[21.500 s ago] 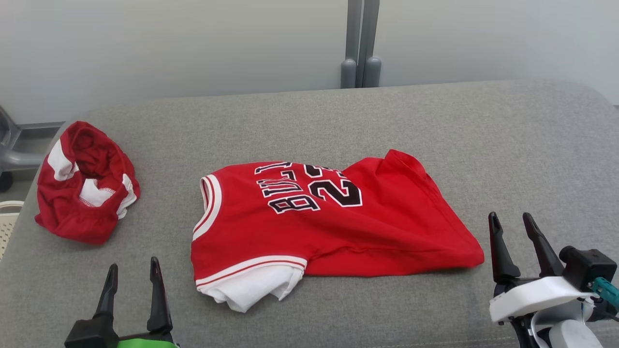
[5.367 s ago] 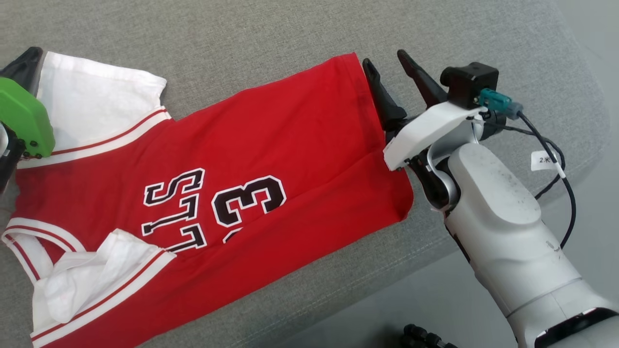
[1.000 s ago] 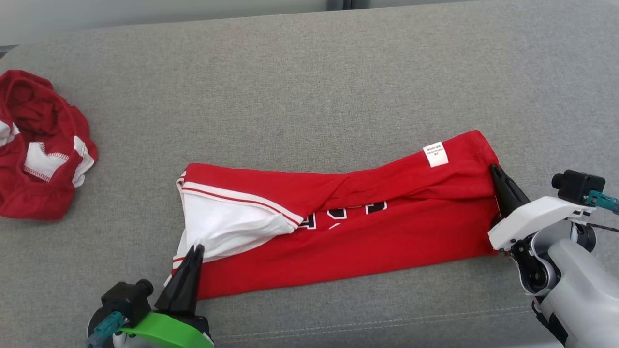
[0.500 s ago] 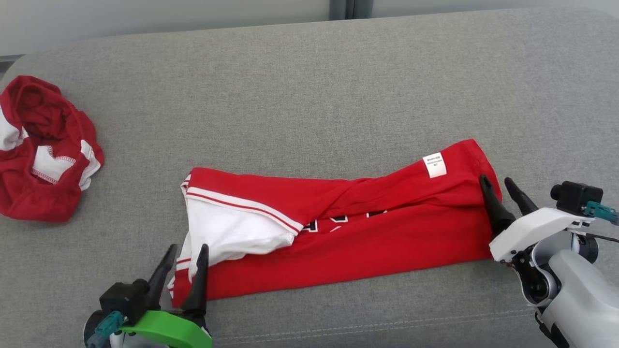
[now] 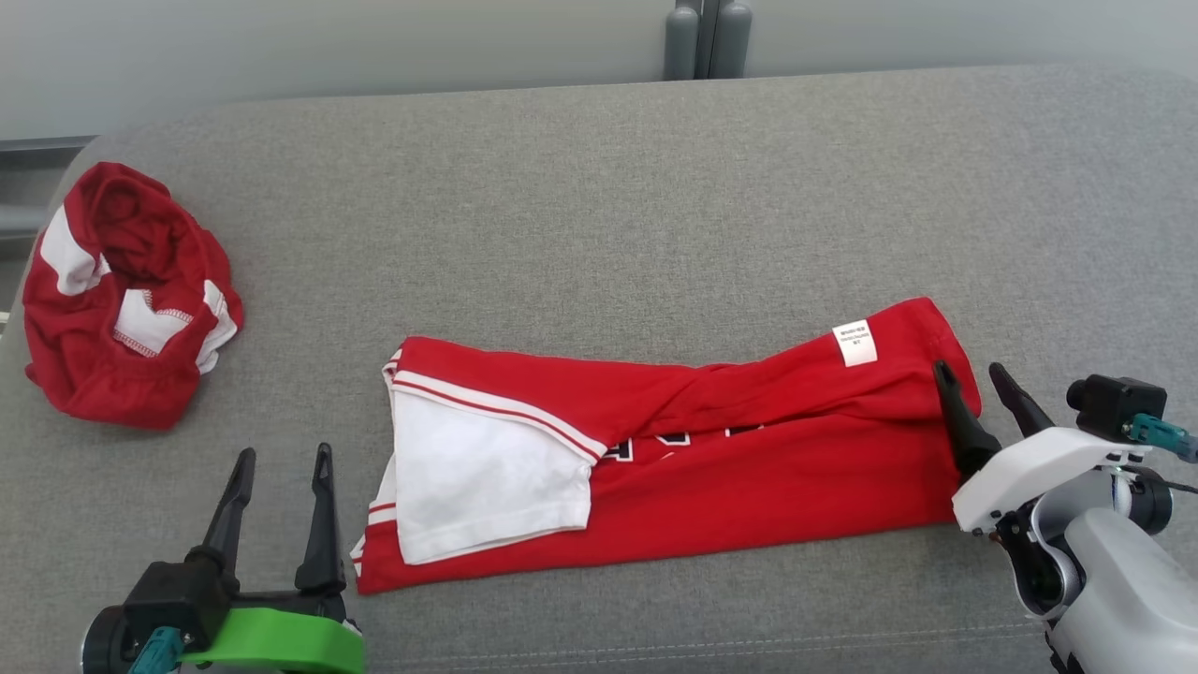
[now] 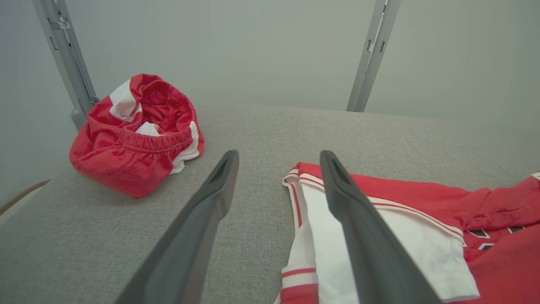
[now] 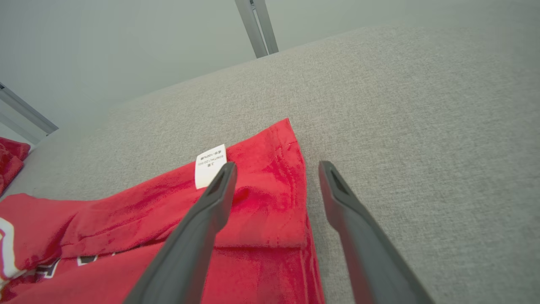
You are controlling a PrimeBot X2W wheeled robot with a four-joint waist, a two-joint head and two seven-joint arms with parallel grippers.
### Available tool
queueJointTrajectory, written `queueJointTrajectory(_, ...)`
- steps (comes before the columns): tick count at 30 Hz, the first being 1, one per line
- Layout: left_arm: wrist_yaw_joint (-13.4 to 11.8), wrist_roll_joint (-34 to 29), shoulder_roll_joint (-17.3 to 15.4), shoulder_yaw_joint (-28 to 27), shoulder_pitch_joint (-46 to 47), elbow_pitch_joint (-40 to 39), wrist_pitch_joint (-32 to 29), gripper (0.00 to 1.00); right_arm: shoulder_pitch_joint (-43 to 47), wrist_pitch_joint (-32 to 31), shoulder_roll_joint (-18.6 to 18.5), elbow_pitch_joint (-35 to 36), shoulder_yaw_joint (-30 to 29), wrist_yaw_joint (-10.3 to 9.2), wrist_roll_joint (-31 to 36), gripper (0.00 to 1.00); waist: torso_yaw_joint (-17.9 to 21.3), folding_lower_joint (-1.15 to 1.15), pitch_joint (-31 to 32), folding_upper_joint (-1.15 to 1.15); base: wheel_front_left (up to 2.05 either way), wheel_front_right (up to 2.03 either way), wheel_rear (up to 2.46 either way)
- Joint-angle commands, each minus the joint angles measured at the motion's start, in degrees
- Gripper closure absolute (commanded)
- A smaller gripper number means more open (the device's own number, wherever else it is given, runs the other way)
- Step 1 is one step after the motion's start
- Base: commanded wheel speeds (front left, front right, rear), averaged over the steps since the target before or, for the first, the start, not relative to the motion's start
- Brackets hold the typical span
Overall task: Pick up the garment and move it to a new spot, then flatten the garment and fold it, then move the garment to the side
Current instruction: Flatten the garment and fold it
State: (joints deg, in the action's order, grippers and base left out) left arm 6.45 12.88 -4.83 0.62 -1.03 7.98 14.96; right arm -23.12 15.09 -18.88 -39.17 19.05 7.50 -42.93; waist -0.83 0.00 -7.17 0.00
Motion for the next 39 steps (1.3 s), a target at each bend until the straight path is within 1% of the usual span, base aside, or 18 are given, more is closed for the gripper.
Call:
queueJointTrajectory(1, -0.5, -0.7, 0.2, -0.6, -1.0, -0.7, 0.2, 0.0, 0.9, 0.2, -0.1, -0.8, -0.5, -0.02, 0.7, 0.0, -0.6, 0.0, 0.7, 0.0, 0.0, 0.0, 0.0)
queueJointTrajectory(6, -0.9, -2.5, 1.3, -2.9, -2.2, -3.5, 0.2, 0.0, 0.2, 0.2, 0.7, -4.5, -1.9, -0.02, 3.9, 0.0, -1.4, 0.0, 1.8, 0.0, 0.0, 0.0, 0.0)
queueJointTrajectory(8, -1.4, -2.9, 1.5, -3.8, -2.7, -4.3, 0.2, 0.0, -0.4, 0.2, 1.3, -5.9, -2.3, -0.02, 4.4, 0.0, -1.6, 0.0, 2.0, 0.0, 0.0, 0.0, 0.0)
queueJointTrajectory(12, -1.5, -3.2, 1.8, -4.0, -3.3, -5.0, 0.2, 0.0, -1.7, -1.0, 2.2, -9.8, -2.7, -0.02, 5.1, 0.0, -2.3, 0.0, 2.2, 0.0, 0.0, 0.0, 0.0)
queueJointTrajectory(22, -1.4, -2.5, 1.9, -3.6, -3.2, -4.6, 0.2, 0.0, -4.1, -2.5, 3.5, -18.2, -3.1, -0.02, 4.3, 0.0, -4.4, 0.0, 2.2, 0.0, 0.0, 0.0, 0.0)
queueJointTrajectory(28, -1.5, -2.2, 1.9, -3.3, -3.5, -4.4, 0.2, 0.0, -5.3, -3.0, 3.8, -21.2, -2.4, -0.02, 3.4, 0.0, -5.2, 0.0, 2.1, 0.0, 0.0, 0.0, 0.0)
queueJointTrajectory(29, -1.5, -2.2, 1.9, -3.2, -3.5, -4.4, 0.2, 0.0, -5.4, -3.5, 3.9, -21.7, -2.2, -0.02, 3.1, 0.02, -5.3, 0.0, 2.0, 0.0, 0.0, 0.0, 0.0)
queueJointTrajectory(30, -1.5, -2.2, 1.9, -3.2, -3.4, -4.4, 0.2, 0.0, -5.6, -3.7, 4.0, -22.1, -2.0, -0.02, 2.9, 0.53, -5.4, 0.0, 2.0, 0.0, 0.0, 0.0, 0.0)
queueJointTrajectory(31, -1.6, -2.2, 1.9, -3.1, -3.3, -4.3, 0.2, 0.0, -5.8, -3.8, 4.1, -22.3, -1.9, -0.02, 2.8, 0.7, -5.6, 0.0, 1.9, 0.0, 0.0, 0.0, 0.0)
queueJointTrajectory(32, -1.6, -2.2, 1.9, -3.1, -3.3, -4.3, 0.2, 0.0, -5.9, -4.1, 4.1, -22.5, -1.6, -0.02, 2.5, 1.0, -5.7, 0.0, 1.8, 0.0, 0.0, 0.0, 0.0)
queueJointTrajectory(35, -1.7, -2.0, 1.9, -3.3, -3.0, -3.9, 0.2, 0.0, -6.8, -3.7, 3.9, -22.6, -0.7, -0.03, 2.1, 1.0, -5.8, 0.0, 1.4, 0.0, 0.0, 0.0, 0.0)
queueJointTrajectory(39, -1.9, -1.9, 1.9, -3.7, -3.1, -3.8, 0.2, 0.0, -8.0, -2.9, 2.6, -22.1, -0.2, -0.05, 1.6, 1.0, -5.2, 0.0, 1.2, 0.0, 0.0, 0.0, 0.0)
